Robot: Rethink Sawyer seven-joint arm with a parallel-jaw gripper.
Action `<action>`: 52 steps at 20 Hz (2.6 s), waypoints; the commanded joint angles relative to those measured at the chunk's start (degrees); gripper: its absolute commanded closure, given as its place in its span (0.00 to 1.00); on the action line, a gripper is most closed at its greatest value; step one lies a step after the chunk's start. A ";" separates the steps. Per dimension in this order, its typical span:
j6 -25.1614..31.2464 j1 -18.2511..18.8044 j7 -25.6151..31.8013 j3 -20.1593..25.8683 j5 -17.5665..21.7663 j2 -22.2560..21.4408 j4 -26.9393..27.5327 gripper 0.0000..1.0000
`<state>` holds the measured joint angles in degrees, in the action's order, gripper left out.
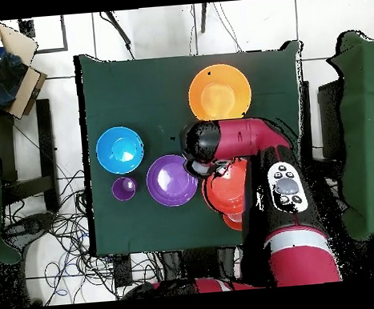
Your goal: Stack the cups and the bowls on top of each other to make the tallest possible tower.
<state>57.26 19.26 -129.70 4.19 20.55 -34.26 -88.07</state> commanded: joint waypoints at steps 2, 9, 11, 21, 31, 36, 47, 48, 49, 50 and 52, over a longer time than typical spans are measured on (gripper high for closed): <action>-8.44 -0.09 2.27 3.95 1.38 1.03 -4.09 1.00; -14.61 -1.04 2.62 1.22 8.00 1.57 -1.32 1.00; -16.05 -1.60 2.17 0.46 9.96 2.02 0.13 1.00; -17.53 -3.79 1.36 -2.42 15.97 2.85 4.74 1.00; -17.66 -2.93 3.20 -1.93 16.29 2.64 5.12 1.00; -18.13 -1.46 5.78 -0.38 15.62 2.19 5.10 1.00; -14.88 3.36 12.28 6.50 12.41 1.43 5.38 1.00; -15.12 3.70 12.42 7.03 12.42 1.38 5.33 1.00; -15.08 3.92 12.53 7.41 12.49 1.38 5.37 1.00; -15.04 4.13 12.63 7.79 12.57 1.37 5.41 1.00; -12.95 4.51 13.67 8.56 12.41 1.55 5.79 1.00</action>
<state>45.30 23.17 -129.70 3.81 32.82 -32.88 -86.53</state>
